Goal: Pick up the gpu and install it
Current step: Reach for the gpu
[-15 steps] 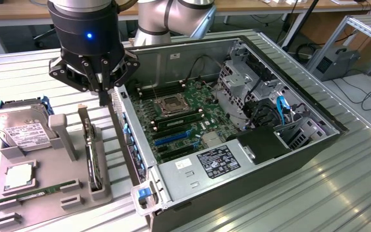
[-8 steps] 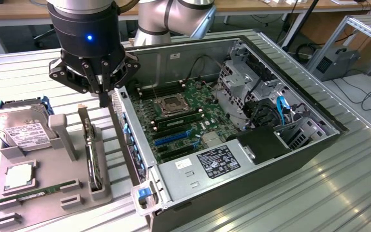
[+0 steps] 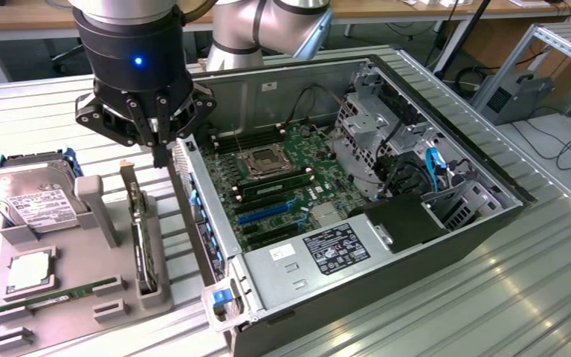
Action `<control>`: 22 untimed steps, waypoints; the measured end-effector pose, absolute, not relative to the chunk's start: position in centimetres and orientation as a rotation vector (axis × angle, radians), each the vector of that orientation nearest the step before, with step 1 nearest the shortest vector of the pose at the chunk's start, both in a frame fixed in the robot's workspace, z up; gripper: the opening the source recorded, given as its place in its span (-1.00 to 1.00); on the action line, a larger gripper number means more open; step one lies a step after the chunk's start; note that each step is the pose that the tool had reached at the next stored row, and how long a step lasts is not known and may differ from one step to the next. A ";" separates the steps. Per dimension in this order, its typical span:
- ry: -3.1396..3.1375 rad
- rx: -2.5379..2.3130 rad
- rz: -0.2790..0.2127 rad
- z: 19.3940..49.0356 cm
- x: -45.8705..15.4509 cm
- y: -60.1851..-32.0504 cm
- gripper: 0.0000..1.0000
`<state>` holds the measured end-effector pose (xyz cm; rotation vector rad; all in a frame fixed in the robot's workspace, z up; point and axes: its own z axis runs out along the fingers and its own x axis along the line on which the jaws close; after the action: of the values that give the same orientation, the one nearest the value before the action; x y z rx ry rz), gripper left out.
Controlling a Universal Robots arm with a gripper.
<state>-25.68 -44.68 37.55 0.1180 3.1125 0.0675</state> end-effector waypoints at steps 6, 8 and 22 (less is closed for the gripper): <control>3.112 0.118 0.067 37.5 -25.7 -45.0 -0.79; 3.113 0.118 0.067 37.5 -25.7 -45.1 -0.79; 3.112 0.118 0.068 37.4 -25.9 -45.8 -0.79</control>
<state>-25.88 -45.85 37.39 0.1180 3.1125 0.0675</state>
